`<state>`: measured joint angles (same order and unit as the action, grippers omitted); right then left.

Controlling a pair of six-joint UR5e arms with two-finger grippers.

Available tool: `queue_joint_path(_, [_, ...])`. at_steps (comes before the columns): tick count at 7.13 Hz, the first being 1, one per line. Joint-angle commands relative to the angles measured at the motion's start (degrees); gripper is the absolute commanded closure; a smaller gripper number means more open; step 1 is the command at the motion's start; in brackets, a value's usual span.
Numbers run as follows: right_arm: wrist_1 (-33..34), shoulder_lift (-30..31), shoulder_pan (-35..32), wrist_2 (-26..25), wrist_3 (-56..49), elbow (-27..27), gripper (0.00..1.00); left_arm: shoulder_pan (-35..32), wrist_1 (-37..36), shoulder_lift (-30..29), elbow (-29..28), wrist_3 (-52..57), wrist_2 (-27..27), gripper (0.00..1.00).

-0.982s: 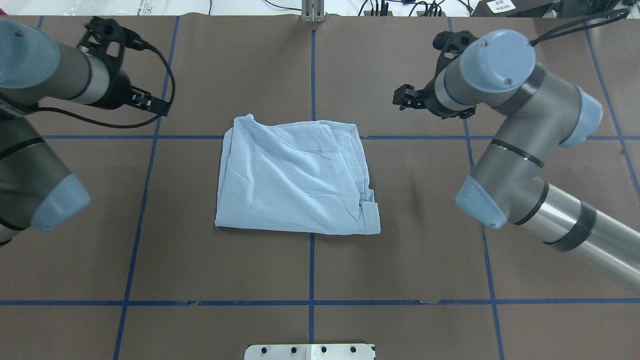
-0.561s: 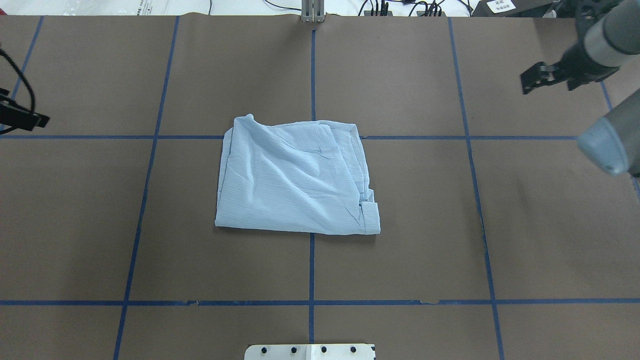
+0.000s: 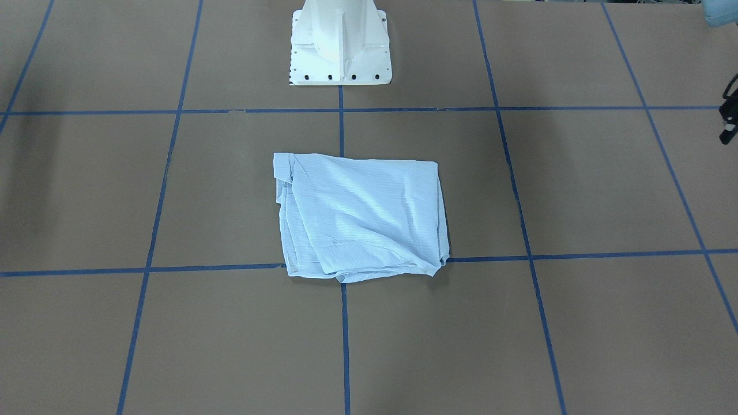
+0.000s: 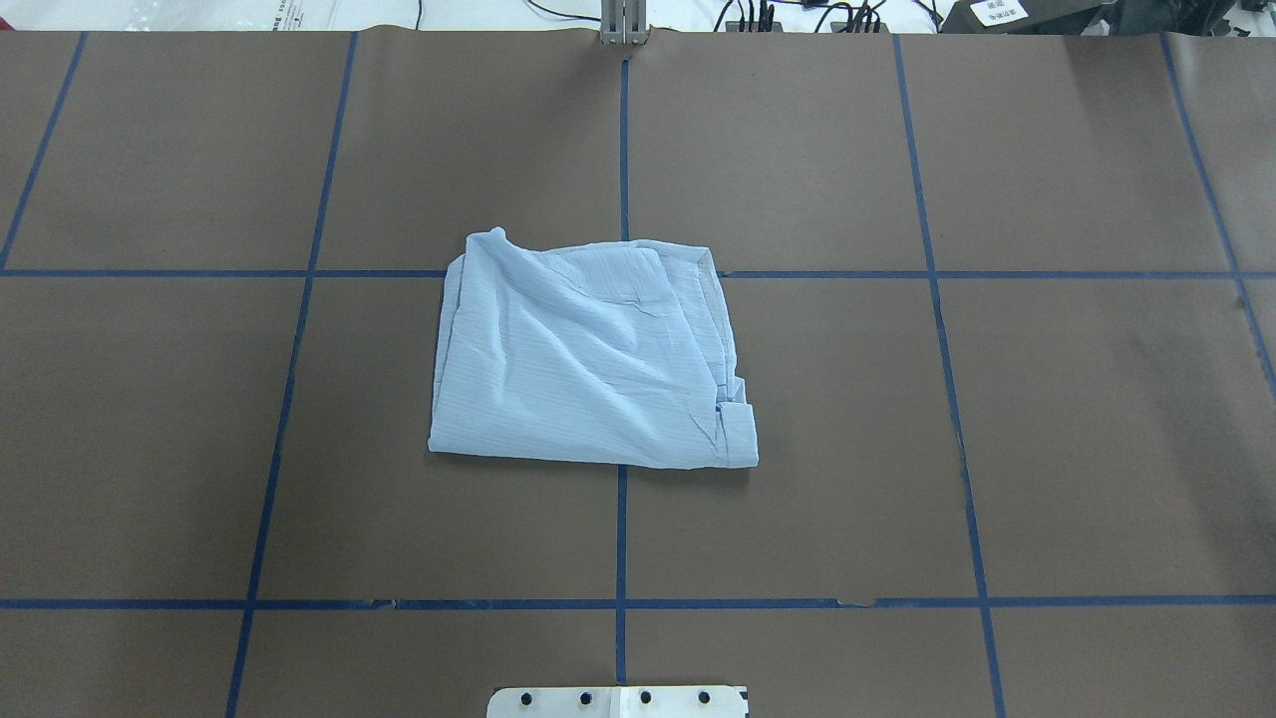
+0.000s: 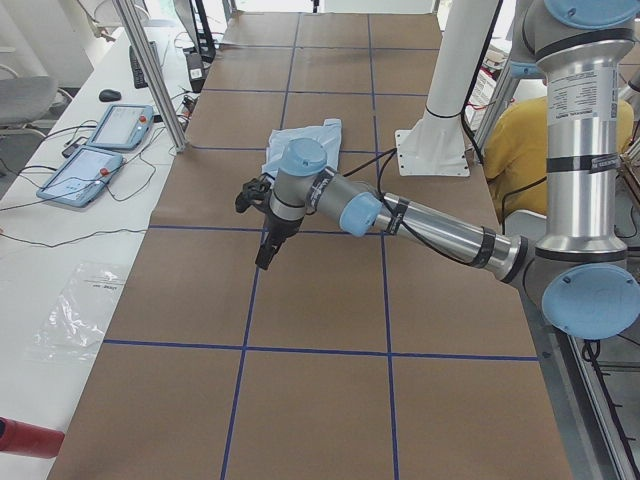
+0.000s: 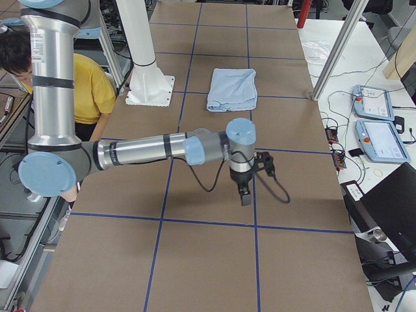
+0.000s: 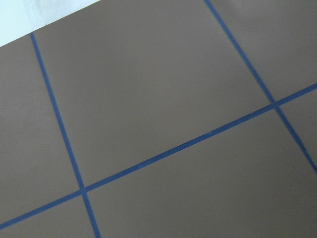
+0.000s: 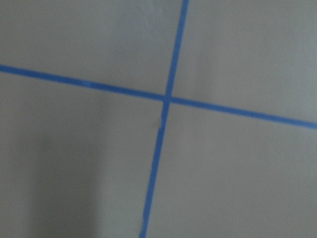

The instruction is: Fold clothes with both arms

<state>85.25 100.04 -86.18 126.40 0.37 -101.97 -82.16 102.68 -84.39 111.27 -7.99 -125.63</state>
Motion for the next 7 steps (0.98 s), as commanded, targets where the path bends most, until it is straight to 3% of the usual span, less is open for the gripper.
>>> queue_joint_path(1, [0.2, 4.6, -5.8, 4.7, -0.9, -0.7, 0.0, -2.8, -2.4, 1.3, -5.3, 1.1, -0.2, 0.0])
queue_joint_path(2, [2.2, 4.2, -6.6, 7.7, -0.8, -2.1, 0.0, -3.1, -9.2, 1.1, -5.2, 3.3, -4.1, 0.0])
queue_joint_path(3, [8.2, 3.9, -6.4, 7.2, -0.8, -6.2, 0.0, -3.3, -13.0, 1.5, -4.9, 6.6, -5.8, 0.0])
queue_joint_path(4, [10.2, 4.5, -6.3, 5.5, -0.8, -8.6, 0.0, -3.9, -12.9, 2.7, -4.8, 12.8, -5.9, 0.0])
queue_joint_path(7, [9.8, 4.5, -6.1, 4.1, -0.9, -7.9, 0.0, -4.0, -12.7, 3.4, -5.3, 8.9, -5.9, 0.0])
